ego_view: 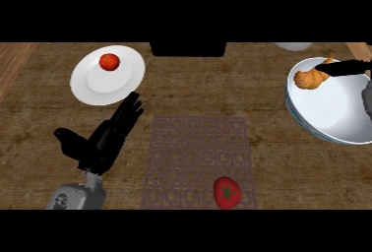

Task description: Pick the croissant from the placemat and place it in the bowl

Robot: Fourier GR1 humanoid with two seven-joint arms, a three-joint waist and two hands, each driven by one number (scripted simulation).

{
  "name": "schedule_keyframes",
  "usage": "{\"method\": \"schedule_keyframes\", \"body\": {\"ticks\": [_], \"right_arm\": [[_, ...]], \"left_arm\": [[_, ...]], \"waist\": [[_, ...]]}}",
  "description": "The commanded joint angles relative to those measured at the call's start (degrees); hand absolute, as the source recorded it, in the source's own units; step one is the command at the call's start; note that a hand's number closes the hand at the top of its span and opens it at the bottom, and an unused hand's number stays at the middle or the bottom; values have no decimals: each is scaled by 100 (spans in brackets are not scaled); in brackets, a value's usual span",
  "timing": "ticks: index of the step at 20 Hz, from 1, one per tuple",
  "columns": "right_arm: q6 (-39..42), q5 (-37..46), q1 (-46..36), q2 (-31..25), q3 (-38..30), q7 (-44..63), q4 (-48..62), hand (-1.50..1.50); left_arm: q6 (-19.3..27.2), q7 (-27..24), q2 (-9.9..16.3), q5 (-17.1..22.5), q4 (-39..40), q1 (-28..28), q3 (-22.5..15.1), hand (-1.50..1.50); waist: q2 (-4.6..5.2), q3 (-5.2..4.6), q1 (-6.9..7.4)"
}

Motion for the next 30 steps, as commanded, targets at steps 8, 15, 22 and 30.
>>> {"method": "schedule_keyframes", "body": {"ticks": [8,15,22,30], "right_arm": [[277,-2170,1367,666,-1004,-1578,-2932,-150],[796,-2822,3475,1545,-770,-1575,-5827,-150],[1401,-3100,6127,2354,-441,-2159,-8155,150],[2047,-3488,9130,2784,442,-3376,-8658,150]], "left_arm": [[101,-76,45,-23,-179,515,115,0],[104,-18,133,132,-152,439,382,0],[247,30,146,55,-213,453,448,0],[171,-159,218,39,-260,718,489,0]], "waist": [[-151,-22,-371],[-204,-29,-653],[-204,-19,-838],[-214,4,-936]]}}
